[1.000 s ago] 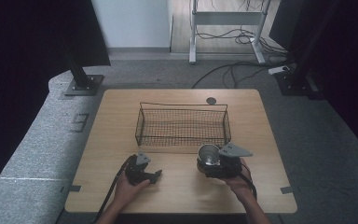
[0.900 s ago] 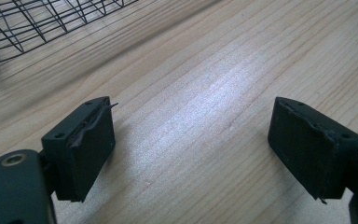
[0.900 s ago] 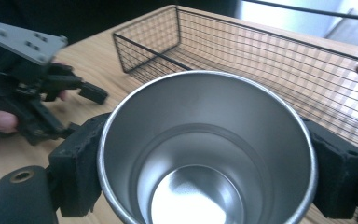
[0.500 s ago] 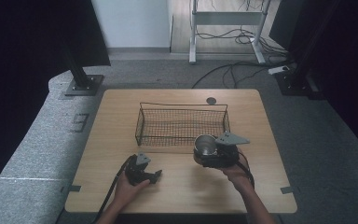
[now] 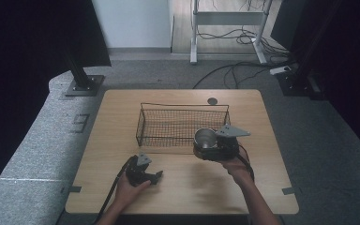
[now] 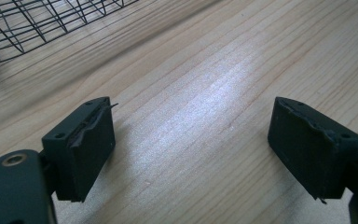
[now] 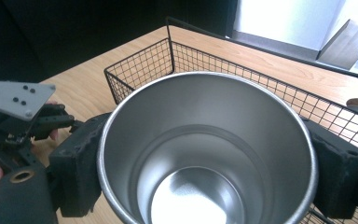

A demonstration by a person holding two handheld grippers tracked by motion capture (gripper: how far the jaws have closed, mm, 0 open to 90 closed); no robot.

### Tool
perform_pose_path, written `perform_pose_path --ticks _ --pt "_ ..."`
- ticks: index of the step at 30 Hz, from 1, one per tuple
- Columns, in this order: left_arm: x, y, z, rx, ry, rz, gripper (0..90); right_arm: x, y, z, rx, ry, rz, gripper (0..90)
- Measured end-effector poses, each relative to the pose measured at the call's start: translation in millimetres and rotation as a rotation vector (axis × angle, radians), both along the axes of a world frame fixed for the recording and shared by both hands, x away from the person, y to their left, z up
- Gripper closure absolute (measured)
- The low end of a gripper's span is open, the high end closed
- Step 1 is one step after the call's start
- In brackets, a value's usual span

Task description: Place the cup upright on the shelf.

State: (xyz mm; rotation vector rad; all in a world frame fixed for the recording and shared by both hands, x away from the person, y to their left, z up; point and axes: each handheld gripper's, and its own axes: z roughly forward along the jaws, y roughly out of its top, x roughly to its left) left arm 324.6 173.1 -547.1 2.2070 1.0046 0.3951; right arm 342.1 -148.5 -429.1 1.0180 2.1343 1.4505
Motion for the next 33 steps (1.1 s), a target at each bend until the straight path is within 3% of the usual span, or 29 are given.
perform_pose_path --ticks 12,22,33 --pt "-0.1 0.0 0.0 0.001 -0.001 0.000 14.7 14.5 1.9 2.4 -0.007 0.014 -0.026 13.6" --pt "-0.5 0.0 0.1 0.000 0.000 0.000 14.7 25.3 5.9 15.2 -0.017 0.006 -0.022 13.6" --pt "-0.6 -0.1 -0.1 0.000 -0.001 0.000 14.7 40.9 11.9 17.2 -0.030 0.008 -0.019 13.6"
